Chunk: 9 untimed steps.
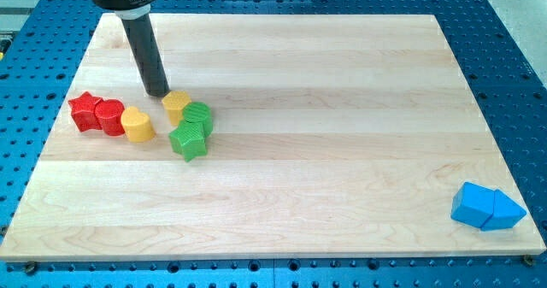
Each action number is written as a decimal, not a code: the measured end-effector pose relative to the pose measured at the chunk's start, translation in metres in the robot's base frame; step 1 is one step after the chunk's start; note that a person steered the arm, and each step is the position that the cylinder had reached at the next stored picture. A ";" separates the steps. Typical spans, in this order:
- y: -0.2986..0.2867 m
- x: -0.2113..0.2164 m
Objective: Move the red circle to the top left of the yellow hexagon
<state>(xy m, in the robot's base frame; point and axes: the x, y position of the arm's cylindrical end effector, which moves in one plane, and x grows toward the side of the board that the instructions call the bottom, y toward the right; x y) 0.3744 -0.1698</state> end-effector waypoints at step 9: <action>-0.118 0.093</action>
<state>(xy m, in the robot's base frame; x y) 0.4674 -0.2882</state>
